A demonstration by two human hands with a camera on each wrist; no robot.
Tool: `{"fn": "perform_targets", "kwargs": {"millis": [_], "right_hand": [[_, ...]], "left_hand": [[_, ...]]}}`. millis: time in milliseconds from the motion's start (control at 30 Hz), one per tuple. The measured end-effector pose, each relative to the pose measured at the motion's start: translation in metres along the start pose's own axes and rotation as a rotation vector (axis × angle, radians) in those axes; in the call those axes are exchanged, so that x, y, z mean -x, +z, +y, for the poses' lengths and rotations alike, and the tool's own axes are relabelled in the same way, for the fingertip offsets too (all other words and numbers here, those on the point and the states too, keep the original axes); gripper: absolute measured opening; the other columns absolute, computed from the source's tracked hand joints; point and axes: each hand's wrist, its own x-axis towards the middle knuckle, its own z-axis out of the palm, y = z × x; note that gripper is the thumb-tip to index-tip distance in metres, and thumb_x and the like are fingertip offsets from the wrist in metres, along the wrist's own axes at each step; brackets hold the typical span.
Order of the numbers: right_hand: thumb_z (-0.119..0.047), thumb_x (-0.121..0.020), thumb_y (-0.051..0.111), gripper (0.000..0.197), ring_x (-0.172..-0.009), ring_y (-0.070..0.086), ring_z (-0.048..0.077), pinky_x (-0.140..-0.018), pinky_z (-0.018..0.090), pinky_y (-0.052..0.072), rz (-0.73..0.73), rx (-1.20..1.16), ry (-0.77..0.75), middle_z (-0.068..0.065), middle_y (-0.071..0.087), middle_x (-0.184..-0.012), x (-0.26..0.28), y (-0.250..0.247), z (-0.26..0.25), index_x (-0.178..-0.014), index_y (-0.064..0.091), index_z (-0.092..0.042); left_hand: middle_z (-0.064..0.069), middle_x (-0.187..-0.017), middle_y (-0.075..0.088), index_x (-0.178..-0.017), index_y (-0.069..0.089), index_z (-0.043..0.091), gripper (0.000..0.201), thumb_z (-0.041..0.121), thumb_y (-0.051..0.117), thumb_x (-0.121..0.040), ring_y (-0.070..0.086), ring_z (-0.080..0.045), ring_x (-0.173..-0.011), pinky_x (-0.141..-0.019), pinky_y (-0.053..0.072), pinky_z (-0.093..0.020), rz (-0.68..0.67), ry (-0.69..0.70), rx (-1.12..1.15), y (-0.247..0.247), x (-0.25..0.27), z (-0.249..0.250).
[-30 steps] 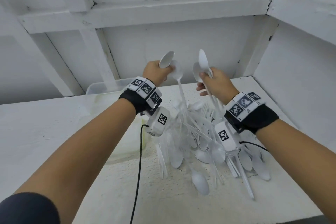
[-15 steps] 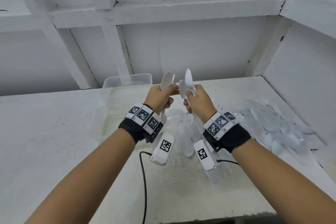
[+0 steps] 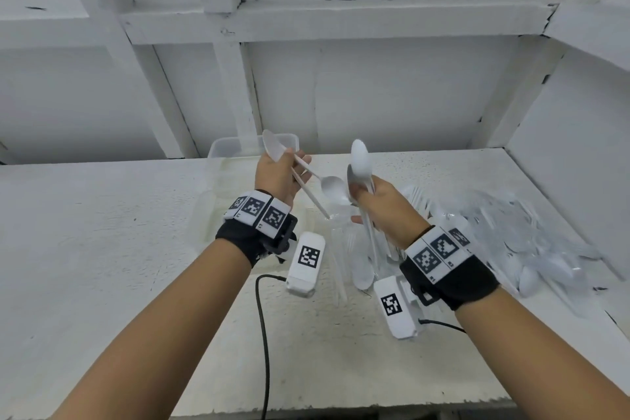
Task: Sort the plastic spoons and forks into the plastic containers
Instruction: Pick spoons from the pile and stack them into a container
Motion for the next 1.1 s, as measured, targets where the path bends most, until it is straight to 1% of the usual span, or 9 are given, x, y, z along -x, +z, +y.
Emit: {"fn": "perform_targets", "kwargs": {"millis": [167,267,367,533,600,733,800,900,1100], "right_hand": [[-0.034,-0.096,0.046,0.034,-0.107,0.059,0.017,-0.086,0.033,0.055,0.079,-0.112,-0.012,0.005,0.059,-0.116,-0.004,0.014,0.004,-0.121,0.051,-0.011],[-0.028,-0.098,0.044,0.025,-0.081,0.066,0.011,-0.065,0.021,0.055,0.196,-0.167,-0.033,0.004,0.062,-0.105,-0.012,0.012,0.002,-0.113,0.052,-0.009],[-0.022,-0.100,0.039,0.021,-0.066,0.059,0.007,-0.056,0.019,0.047,0.228,0.057,-0.092,0.004,0.061,-0.091,-0.016,-0.007,0.002,-0.111,0.052,-0.010],[-0.015,-0.098,0.042,0.014,-0.061,0.053,0.010,-0.057,0.020,0.039,-0.066,0.413,-0.148,0.000,0.057,-0.074,-0.012,-0.045,-0.005,-0.097,0.054,-0.009],[-0.014,-0.097,0.044,0.012,-0.065,0.055,0.011,-0.059,0.019,0.039,-0.219,0.563,-0.171,-0.001,0.057,-0.079,-0.008,-0.050,-0.012,-0.095,0.055,-0.009],[-0.012,-0.096,0.045,0.020,-0.068,0.057,0.011,-0.066,0.022,0.041,-0.375,0.732,-0.261,-0.004,0.056,-0.080,-0.005,-0.041,-0.029,-0.081,0.048,-0.024],[-0.012,-0.097,0.044,0.012,-0.068,0.057,0.013,-0.067,0.026,0.044,-0.335,0.679,-0.279,0.000,0.056,-0.085,-0.007,-0.035,-0.033,-0.088,0.052,-0.016],[-0.012,-0.097,0.044,0.014,-0.067,0.057,0.013,-0.065,0.024,0.045,-0.222,0.534,-0.280,0.001,0.053,-0.088,-0.009,-0.029,-0.032,-0.097,0.055,-0.005],[-0.020,-0.099,0.043,0.014,-0.067,0.061,0.006,-0.059,0.017,0.049,0.011,0.179,-0.269,0.001,0.058,-0.086,-0.009,-0.019,-0.017,-0.090,0.053,-0.021]], "left_hand": [[-0.010,-0.088,0.062,-0.113,0.046,0.003,0.016,0.009,0.041,-0.099,0.064,-0.018,-0.078,-0.064,0.057,-0.027,-0.034,-0.059,0.096,0.003,0.010,-0.001],[-0.013,-0.091,0.065,-0.102,0.049,0.003,0.012,0.012,0.040,-0.100,0.067,-0.021,-0.073,-0.065,0.058,-0.030,-0.135,-0.098,0.034,0.002,0.017,0.000],[-0.009,-0.080,0.062,-0.110,0.044,0.009,0.014,0.018,0.039,-0.100,0.054,-0.013,-0.050,-0.045,0.047,-0.023,-0.091,-0.103,-0.154,-0.010,0.014,0.005],[-0.002,-0.080,0.039,-0.107,0.040,0.016,0.020,0.035,0.039,-0.098,0.031,-0.011,-0.055,-0.046,0.026,-0.021,-0.093,-0.140,-0.426,-0.031,0.000,0.018],[-0.002,-0.077,0.043,-0.096,0.046,0.017,0.022,0.036,0.036,-0.099,0.035,-0.011,-0.057,-0.049,0.030,-0.022,-0.216,-0.147,-0.555,-0.025,0.004,0.024],[-0.008,-0.079,0.058,-0.115,0.045,0.005,0.042,0.041,0.030,-0.100,0.056,-0.018,-0.065,-0.059,0.048,-0.027,-0.571,-0.246,-0.927,-0.008,0.026,0.018],[-0.009,-0.072,0.059,-0.116,0.042,0.007,0.038,0.040,0.027,-0.101,0.056,-0.017,-0.055,-0.051,0.049,-0.025,-0.663,-0.319,-0.956,-0.003,0.036,0.010],[0.000,-0.053,0.038,-0.097,0.040,0.014,0.031,0.042,0.025,-0.101,0.029,-0.008,-0.036,-0.037,0.026,-0.014,-0.656,-0.350,-0.853,-0.002,0.040,0.005],[0.006,-0.052,0.023,-0.101,0.038,0.016,0.031,0.047,0.034,-0.098,0.016,-0.005,-0.039,-0.037,0.013,-0.014,-0.586,-0.274,-0.688,0.000,0.041,-0.002]]}}
